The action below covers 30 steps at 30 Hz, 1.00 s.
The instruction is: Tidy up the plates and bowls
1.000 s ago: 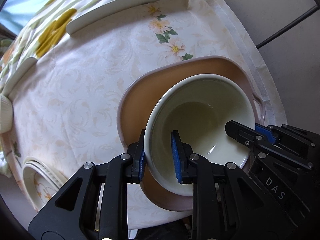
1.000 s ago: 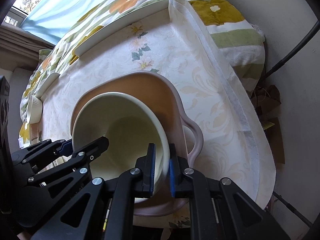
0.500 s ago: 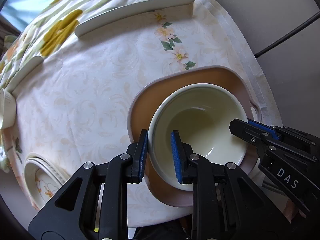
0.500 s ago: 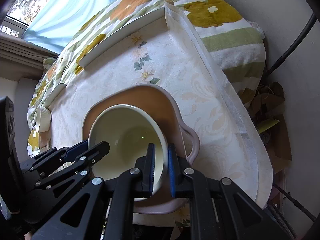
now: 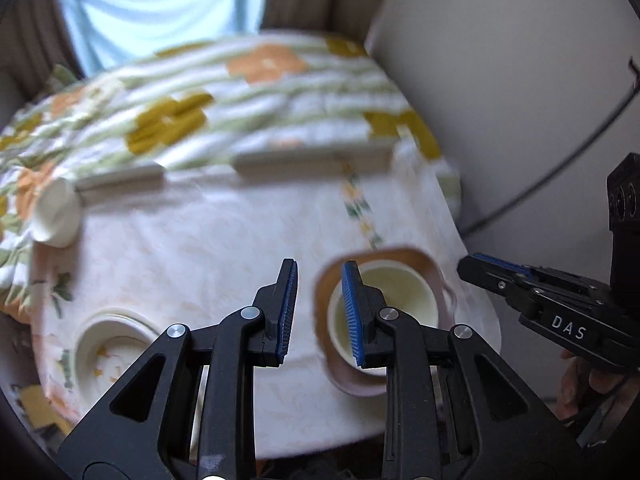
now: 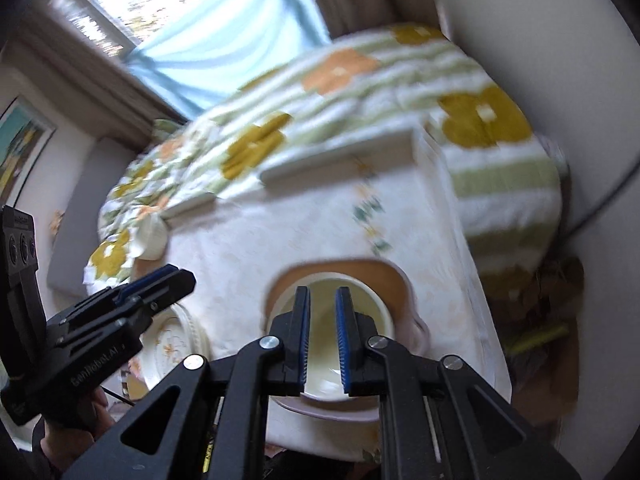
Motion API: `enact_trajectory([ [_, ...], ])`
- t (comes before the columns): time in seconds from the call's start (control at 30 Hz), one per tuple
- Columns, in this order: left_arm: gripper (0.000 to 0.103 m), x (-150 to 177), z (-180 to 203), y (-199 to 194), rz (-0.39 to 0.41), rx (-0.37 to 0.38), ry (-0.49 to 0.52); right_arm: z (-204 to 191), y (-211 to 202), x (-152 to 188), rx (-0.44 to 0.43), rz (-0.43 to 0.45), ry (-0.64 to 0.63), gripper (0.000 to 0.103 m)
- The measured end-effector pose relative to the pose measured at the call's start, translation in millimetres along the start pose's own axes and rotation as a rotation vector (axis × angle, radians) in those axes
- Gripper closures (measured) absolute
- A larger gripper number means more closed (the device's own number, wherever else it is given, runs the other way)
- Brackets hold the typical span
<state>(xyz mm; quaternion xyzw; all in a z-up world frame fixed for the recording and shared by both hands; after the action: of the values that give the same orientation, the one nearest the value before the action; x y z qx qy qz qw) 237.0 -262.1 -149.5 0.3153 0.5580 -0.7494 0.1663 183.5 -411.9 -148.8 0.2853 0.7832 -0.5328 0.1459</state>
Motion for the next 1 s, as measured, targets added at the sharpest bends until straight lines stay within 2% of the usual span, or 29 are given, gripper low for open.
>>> enact_trajectory([
  [0.07,0.083,-10.0,-21.0,-25.7,0.098,-0.068,-0.033,-26.1,-6.7,-12.7,-0.062,0.041,-0.087,0.092],
  [0.17,0.082,-13.9,-54.7,-56.5,0.182,-0.15,-0.097,-69.4,-9.0,-30.2,-0.166,0.094,-0.213,0.087],
  [0.2,0.082,-12.7,-68.7,-63.7,0.19,-0.186,-0.124,-81.6,-7.1,-32.6,-0.19,0.099,-0.246,0.071],
  [0.23,0.082,-10.5,-79.0,-66.1,0.189,-0.21,-0.145,-97.3,-2.7,-34.4,-0.225,0.1,-0.283,0.041],
  [0.3,0.082,-4.0,-103.4,-69.3,0.175,-0.251,-0.196,-119.6,7.5,-36.5,-0.277,0.1,-0.326,0.01],
  [0.47,0.082,17.5,-164.5,-74.2,0.179,-0.302,-0.333,-174.5,40.9,-28.3,-0.35,0.073,-0.407,0.01],
  [0.63,0.08,26.9,-222.8,-75.0,0.186,-0.297,-0.439,-219.9,78.4,-23.0,-0.388,0.042,-0.449,0.009],
  [0.7,0.061,30.2,-247.9,-69.1,0.164,-0.295,-0.486,-237.5,94.9,-23.1,-0.403,0.023,-0.455,0.009],
  [0.73,0.023,31.6,-261.2,-64.1,0.155,-0.289,-0.507,-246.1,105.9,-23.4,-0.405,0.013,-0.461,0.009],
  [0.77,0.001,31.7,-271.6,-61.0,0.159,-0.29,-0.522,-252.4,115.8,-23.9,-0.405,0.003,-0.466,0.009],
  [0.83,0.001,30.4,-295.9,-59.3,0.194,-0.31,-0.553,-268.1,138.5,-23.9,-0.394,-0.024,-0.48,0.009],
  [1.0,0.001,26.9,-359.3,-32.8,0.149,-0.4,-0.633,-293.1,198.2,-30.5,-0.316,-0.113,-0.533,0.009],
])
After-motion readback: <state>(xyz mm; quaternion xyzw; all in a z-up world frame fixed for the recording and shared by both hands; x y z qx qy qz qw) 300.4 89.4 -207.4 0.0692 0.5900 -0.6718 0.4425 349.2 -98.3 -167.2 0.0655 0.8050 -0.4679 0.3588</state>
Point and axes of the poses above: each gripper's, at about its wrist camera, not at the fingertips, and y roughly the way its jaws point, z to its right, x to its underside, the point moved 5 cm from there along y, roughly the way its jaws point, and after that the axes turned 10 degrees about z, right-handed, at the moved point
